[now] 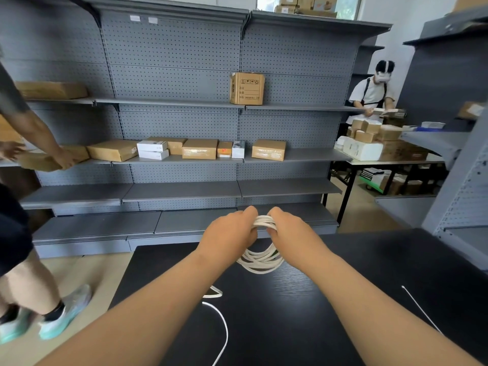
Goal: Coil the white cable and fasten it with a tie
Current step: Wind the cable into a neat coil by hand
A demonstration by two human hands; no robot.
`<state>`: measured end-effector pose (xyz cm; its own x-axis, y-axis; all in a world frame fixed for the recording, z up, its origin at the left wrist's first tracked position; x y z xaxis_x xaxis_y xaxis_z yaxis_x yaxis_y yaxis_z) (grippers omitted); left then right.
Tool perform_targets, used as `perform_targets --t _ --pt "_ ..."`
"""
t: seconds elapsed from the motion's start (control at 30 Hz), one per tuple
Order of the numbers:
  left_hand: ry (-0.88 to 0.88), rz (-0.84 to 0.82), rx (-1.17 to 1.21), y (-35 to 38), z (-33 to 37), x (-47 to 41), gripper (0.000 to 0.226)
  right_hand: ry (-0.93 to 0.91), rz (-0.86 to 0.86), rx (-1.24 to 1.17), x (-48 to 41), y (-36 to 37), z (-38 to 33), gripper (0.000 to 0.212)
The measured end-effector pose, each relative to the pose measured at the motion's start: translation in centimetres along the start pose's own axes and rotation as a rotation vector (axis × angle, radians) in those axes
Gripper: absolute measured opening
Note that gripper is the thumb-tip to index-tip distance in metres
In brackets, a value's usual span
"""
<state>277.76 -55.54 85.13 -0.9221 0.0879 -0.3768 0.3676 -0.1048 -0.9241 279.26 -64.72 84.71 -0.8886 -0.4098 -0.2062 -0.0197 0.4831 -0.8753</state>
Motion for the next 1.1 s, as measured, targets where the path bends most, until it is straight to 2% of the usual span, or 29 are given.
perform_targets --t 0.07,0.2,0.43,0.53,0.6,0.73,0.87,1.0,1.1 --pt "-0.027 0.032 0.054 0.0 -0.3 0.3 0.011 0.001 0.016 -0.005 0.0 0.1 0.1 0.013" --pt "-0.164 0.058 0.311 0.3 -2.0 0.6 0.009 0.049 0.074 -0.092 0.1 -0.5 0.8 0.011" --pt "-0.323 0.04 0.618 1.5 -3.4 0.4 0.012 0.207 0.226 -0.493 0.1 -1.1 3.1 0.01" --pt "-0.322 0.039 0.658 1.5 -3.1 0.2 0.013 0.266 0.241 -0.638 0.4 -0.5 3.6 0.009" --pt "-0.302 0.035 0.621 1.4 -2.9 0.2 0.011 0.279 0.234 -0.652 0.4 -0.4 3.7 0.009" --pt "-0.229 0.017 0.477 0.6 -2.5 -0.1 0.006 0.239 0.167 -0.482 0.2 -1.0 3.5 0.021" --pt "-0.101 -0.076 0.187 0.3 -0.6 -0.3 0.011 0.072 0.145 -0.218 0.2 -1.4 1.5 0.039" --pt "-0.049 -0.097 0.057 0.5 0.4 -0.1 0.016 0.016 0.066 0.008 0.4 -0.4 0.6 0.019" --pt "-0.052 -0.069 0.085 0.8 0.2 0.3 0.015 0.027 0.054 0.057 0.4 0.1 0.9 0.016"
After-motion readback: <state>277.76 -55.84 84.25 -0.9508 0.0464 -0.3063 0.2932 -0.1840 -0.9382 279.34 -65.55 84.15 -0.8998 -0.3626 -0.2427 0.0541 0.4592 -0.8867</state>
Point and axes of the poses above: each hand's wrist, its own x-axis away from the middle knuckle, its own y-axis out of the palm, z = x × y, the point moved 9 cm from there along -x, towards the middle knuckle, and after that the axes turned 5 degrees about -x, right-handed, at the moved point
